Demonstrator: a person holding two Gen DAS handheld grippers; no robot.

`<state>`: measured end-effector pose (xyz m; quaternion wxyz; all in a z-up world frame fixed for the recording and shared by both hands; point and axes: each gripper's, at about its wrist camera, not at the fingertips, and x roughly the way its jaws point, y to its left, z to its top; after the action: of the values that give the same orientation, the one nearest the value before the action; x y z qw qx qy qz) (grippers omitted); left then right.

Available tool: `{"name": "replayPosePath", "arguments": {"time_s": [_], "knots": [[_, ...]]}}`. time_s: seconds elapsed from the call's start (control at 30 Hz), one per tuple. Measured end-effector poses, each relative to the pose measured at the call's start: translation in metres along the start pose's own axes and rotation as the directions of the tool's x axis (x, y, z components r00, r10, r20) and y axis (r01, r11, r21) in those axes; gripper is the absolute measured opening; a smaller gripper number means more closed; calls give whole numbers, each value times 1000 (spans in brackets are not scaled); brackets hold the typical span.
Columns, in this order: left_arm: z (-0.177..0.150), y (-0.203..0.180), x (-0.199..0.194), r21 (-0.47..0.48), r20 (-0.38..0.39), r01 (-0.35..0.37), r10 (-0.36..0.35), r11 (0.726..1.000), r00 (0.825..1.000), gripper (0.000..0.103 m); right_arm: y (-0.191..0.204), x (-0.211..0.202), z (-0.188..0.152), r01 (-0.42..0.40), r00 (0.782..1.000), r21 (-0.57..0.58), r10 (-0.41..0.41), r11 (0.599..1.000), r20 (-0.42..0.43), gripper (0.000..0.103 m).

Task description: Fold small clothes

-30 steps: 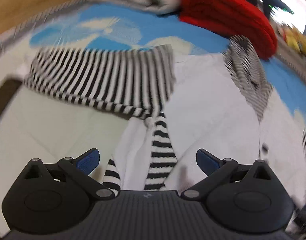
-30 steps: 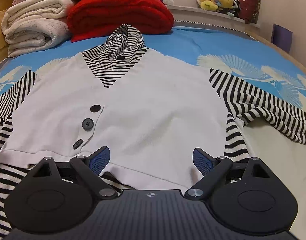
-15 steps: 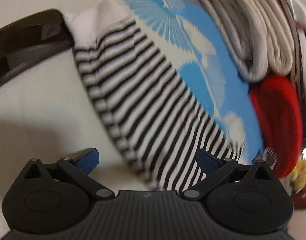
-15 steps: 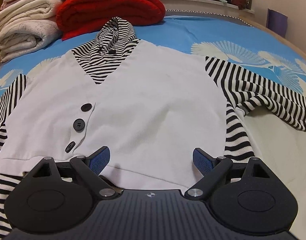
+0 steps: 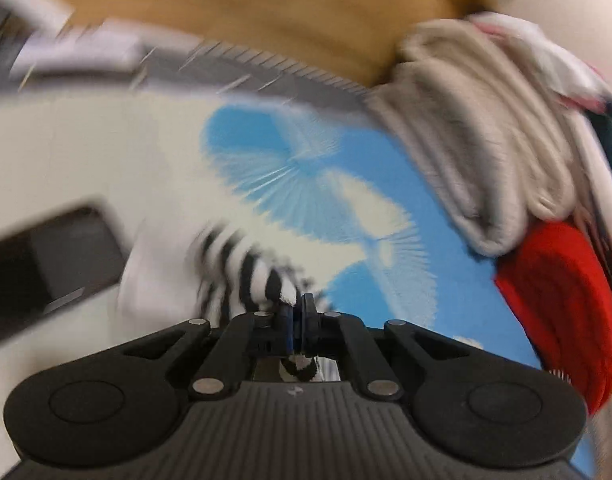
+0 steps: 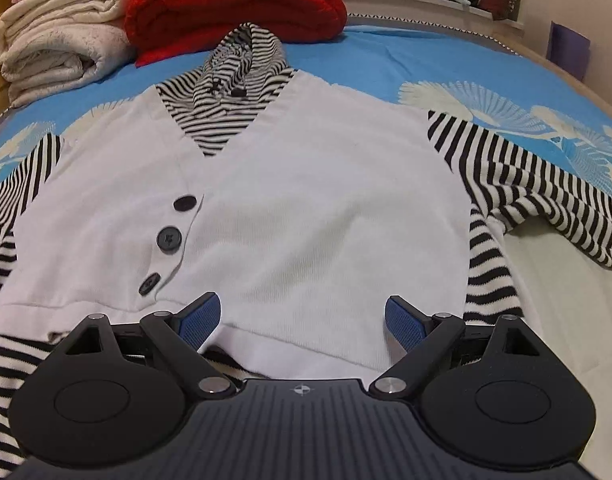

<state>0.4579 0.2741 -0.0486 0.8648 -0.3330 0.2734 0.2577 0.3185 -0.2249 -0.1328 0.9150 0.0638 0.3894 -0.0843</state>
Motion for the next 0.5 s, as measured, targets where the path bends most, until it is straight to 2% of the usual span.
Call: {"name": "replayPosePath", "arguments": {"time_s": [0.07, 0.13, 0.17, 0.2, 0.27, 0.3, 0.33, 0.37, 0.4, 0.43, 0.5], "knots": [[-11, -49, -15, 122, 37, 47, -52, 991, 998, 3, -3, -5, 4, -4, 1000, 8, 4, 1000, 18, 90], [-31, -107, -35, 229, 31, 152, -163, 961, 986, 3, -8, -11, 7, -6, 999, 25, 5, 1000, 40, 90], [-49, -140, -49, 299, 15, 219, -234, 929, 972, 3, -11, -12, 7, -4, 999, 32, 3, 999, 44, 90], [-71, -170, -65, 375, -7, 280, -299, 884, 954, 3, -15, -14, 9, -2, 999, 42, 0, 999, 46, 90], [-130, -223, -95, 511, -126, 413, -410, 754, 903, 4, -23, -14, 12, 7, 999, 69, -10, 998, 47, 90], [-162, -240, -105, 555, -221, 477, -432, 681, 874, 15, -27, -14, 14, 11, 999, 89, -15, 996, 49, 90], [-197, -253, -112, 592, -332, 534, -421, 604, 844, 51, -33, -14, 16, 19, 999, 113, -24, 993, 49, 89], [-223, -257, -114, 615, -397, 549, -379, 567, 836, 73, -39, -14, 18, 32, 998, 137, -39, 990, 48, 89], [-245, -255, -116, 646, -420, 534, -330, 546, 845, 101, -45, -15, 20, 37, 998, 164, -46, 986, 50, 89], [-262, -244, -118, 686, -408, 504, -295, 525, 864, 102, -52, -15, 23, 32, 998, 190, -42, 981, 47, 89], [-270, -221, -121, 741, -401, 482, -268, 468, 876, 102, -65, -18, 27, 9, 999, 239, -20, 971, 43, 89]]}}
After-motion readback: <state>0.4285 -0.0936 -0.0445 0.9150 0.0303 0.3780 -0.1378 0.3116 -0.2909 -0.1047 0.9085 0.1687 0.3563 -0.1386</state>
